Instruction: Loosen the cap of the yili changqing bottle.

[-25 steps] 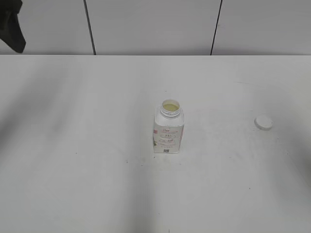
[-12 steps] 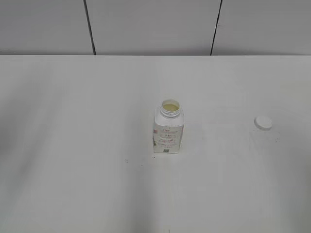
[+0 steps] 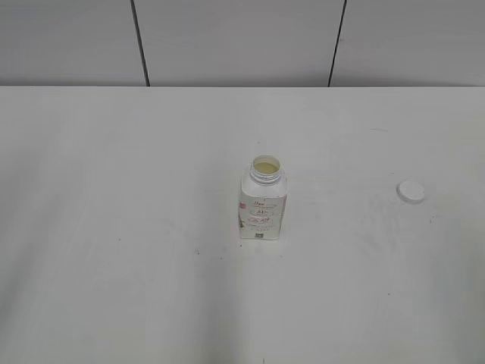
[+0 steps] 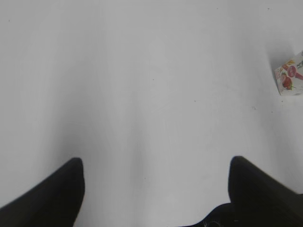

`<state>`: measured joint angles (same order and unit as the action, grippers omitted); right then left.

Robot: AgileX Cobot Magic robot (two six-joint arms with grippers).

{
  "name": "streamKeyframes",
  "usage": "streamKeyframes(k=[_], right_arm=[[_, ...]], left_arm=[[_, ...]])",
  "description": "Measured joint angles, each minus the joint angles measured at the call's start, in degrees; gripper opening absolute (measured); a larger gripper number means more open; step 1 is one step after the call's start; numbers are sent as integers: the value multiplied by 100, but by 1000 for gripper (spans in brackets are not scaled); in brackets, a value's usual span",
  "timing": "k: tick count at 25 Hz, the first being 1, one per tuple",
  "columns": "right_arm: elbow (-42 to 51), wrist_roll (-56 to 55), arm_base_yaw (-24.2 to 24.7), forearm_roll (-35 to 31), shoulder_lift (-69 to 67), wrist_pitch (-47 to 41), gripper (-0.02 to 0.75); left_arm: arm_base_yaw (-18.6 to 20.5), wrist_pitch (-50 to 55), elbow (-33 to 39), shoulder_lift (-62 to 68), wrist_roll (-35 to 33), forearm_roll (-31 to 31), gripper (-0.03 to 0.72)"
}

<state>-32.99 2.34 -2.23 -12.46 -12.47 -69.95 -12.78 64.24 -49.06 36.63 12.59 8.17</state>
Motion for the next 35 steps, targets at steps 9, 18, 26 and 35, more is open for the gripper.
streamKeyframes(k=[9, 18, 26, 35], right_arm=[[213, 10, 0, 0, 678, -11, 553], [213, 129, 0, -42, 1287, -24, 553], [225, 422, 0, -241, 1291, -24, 553], [225, 998, 0, -215, 1291, 237, 553]], left_arm=[[0, -243, 805, -1844, 0, 18, 565], [0, -192, 1607, -2893, 0, 19, 565], [0, -312, 1900, -3164, 0, 133, 565], [0, -324, 1900, -3339, -16, 139, 565]])
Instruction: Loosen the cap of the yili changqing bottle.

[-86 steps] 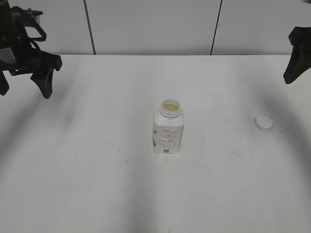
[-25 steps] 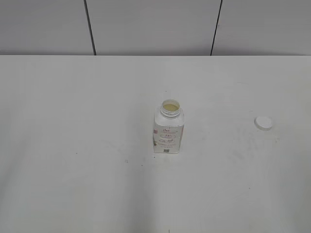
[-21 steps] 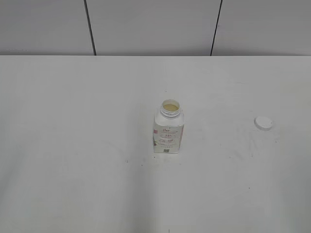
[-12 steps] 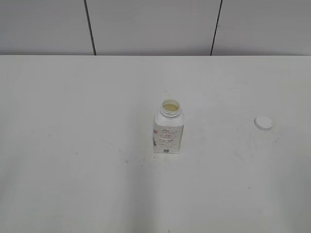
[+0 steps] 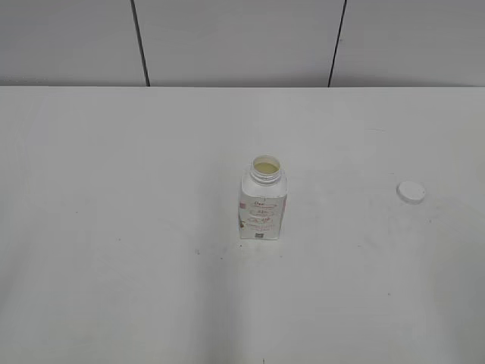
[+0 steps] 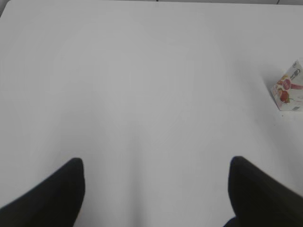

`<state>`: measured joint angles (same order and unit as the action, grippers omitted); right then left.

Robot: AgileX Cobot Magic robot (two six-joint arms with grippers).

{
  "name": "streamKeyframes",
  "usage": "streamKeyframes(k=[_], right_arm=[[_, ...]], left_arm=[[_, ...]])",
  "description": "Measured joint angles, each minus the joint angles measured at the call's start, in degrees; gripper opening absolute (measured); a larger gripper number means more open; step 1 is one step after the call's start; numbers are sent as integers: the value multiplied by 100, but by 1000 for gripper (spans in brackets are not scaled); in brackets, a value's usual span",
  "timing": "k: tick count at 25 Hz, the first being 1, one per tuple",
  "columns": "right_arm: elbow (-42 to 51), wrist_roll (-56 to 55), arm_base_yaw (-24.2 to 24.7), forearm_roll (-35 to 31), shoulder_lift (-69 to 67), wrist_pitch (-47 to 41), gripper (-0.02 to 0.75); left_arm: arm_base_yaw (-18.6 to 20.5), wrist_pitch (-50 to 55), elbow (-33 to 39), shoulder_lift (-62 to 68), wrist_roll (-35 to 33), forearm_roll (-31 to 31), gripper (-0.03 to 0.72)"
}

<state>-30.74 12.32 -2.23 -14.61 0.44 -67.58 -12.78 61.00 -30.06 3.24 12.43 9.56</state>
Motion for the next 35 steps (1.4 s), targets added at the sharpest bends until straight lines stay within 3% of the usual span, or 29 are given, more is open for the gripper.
streamKeyframes(k=[9, 24, 32, 35], right_arm=[[119, 55, 0, 412, 0, 364, 552], [126, 55, 0, 475, 0, 427, 550], [126, 55, 0, 470, 0, 427, 550], [126, 51, 0, 466, 0, 427, 550]], left_arm=[[0, -19, 0, -363, -140, -73, 565], [19, -19, 0, -367, -242, -310, 565], [707, -19, 0, -367, -242, -573, 565], [787, -19, 0, -367, -298, -580, 565]])
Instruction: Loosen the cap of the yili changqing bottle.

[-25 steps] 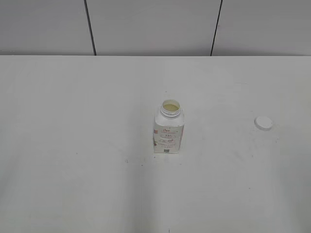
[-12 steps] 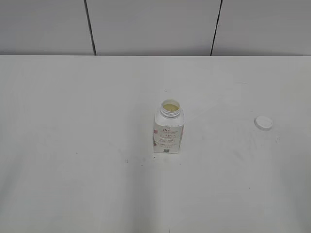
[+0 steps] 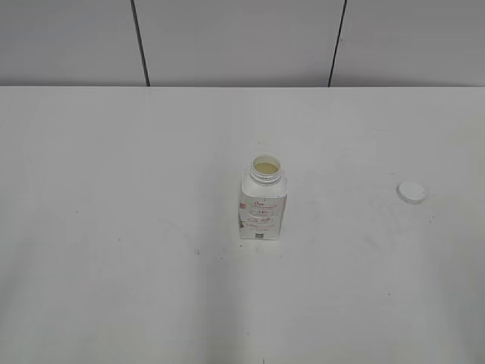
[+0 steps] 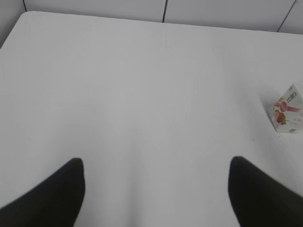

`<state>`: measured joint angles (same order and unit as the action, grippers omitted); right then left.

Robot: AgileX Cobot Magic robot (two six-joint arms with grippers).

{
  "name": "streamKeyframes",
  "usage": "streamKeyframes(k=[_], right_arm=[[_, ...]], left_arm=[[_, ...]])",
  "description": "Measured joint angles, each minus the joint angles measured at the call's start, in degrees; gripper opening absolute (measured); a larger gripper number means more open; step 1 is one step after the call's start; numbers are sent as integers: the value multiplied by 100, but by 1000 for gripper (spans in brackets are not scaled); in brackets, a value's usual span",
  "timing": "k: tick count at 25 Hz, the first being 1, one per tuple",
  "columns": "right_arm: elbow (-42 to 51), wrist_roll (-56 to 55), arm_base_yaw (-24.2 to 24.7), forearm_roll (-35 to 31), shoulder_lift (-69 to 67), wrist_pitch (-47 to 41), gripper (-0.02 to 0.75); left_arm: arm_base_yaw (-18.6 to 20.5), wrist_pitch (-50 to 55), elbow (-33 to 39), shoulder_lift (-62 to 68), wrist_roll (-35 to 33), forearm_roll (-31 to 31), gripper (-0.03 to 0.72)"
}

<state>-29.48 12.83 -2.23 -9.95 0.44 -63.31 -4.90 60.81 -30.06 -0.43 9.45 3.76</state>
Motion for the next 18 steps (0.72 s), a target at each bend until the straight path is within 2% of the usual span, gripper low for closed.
streamKeyframes(k=[11, 18], right_arm=[[0, 0, 0, -5, 0, 0, 549], [0, 0, 0, -10, 0, 0, 549]], left_arm=[[0, 0, 0, 0, -549, -133, 565], [0, 0, 4, 0, -586, -295, 565]])
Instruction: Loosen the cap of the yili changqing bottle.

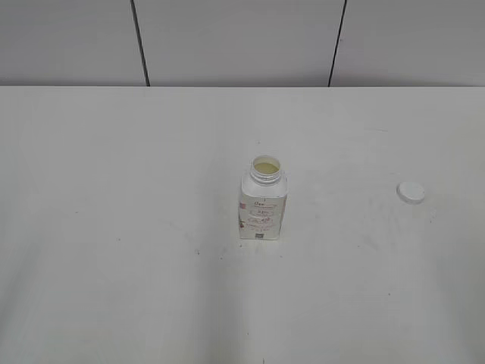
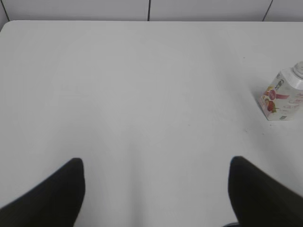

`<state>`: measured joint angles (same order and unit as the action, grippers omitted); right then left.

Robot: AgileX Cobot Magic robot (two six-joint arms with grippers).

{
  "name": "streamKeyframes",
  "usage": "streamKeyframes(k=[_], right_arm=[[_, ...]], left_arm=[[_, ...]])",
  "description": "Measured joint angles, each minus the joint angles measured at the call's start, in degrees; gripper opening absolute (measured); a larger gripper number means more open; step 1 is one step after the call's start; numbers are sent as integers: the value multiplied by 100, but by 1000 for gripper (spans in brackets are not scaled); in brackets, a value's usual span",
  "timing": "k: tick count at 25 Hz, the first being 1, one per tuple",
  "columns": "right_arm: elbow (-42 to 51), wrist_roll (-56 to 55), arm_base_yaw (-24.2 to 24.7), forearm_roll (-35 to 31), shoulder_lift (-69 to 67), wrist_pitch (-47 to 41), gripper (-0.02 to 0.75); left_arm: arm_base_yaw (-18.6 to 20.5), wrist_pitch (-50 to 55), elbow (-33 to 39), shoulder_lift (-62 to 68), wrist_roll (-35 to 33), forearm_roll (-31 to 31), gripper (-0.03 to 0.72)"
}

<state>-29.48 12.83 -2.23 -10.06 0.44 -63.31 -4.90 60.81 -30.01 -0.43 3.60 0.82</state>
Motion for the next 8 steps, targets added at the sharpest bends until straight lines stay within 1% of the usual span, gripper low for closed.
streamKeyframes(k=[8], right_arm=[[0, 0, 0, 0, 0, 0, 549]], left_arm=[[0, 0, 14, 0, -5, -26, 565]])
